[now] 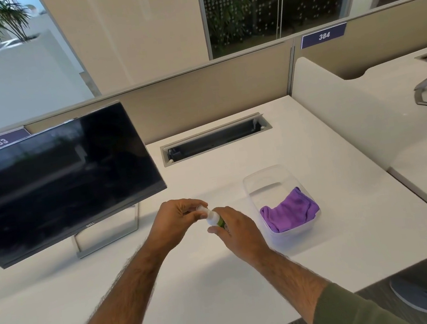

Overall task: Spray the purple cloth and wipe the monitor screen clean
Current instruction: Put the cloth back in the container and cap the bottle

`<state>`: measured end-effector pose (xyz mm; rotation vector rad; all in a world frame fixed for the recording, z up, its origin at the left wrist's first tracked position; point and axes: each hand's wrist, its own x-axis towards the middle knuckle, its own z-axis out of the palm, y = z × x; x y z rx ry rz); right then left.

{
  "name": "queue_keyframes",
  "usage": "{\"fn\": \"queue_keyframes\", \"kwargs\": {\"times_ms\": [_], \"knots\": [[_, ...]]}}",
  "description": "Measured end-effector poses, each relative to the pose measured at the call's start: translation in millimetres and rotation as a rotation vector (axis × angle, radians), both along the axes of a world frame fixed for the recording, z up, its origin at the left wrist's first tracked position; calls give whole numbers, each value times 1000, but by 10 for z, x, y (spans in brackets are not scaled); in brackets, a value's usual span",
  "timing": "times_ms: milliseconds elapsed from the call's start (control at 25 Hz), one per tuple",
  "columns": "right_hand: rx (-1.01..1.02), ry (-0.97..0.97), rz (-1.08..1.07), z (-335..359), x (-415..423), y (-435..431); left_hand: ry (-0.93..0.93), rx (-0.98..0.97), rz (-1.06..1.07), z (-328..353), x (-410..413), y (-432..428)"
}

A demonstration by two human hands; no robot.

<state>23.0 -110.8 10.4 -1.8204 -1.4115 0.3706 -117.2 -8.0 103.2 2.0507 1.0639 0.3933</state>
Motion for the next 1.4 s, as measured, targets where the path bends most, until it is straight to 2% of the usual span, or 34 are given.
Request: {"fn": "queue_keyframes", "kwargs": {"times_ms": [400,560,800,1000,1280,1400], "knots": [[-11,195,33,-73,-43,-13,69,59,-109,-30,8,-52],[13,327,27,-63,-109,33,-31,12,-24,-34,92,-90],[46,355,-20,7,-124,115,-100,36,-37,24,173,-134],[-5,339,20,-35,-97,105,-50,139,-38,5,138,-207],[-120,369,129,81,79,105,-24,113,-78,35,166,-184],[-126,334,103,287,225,128,-33,128,-64,111,373,-161]]}}
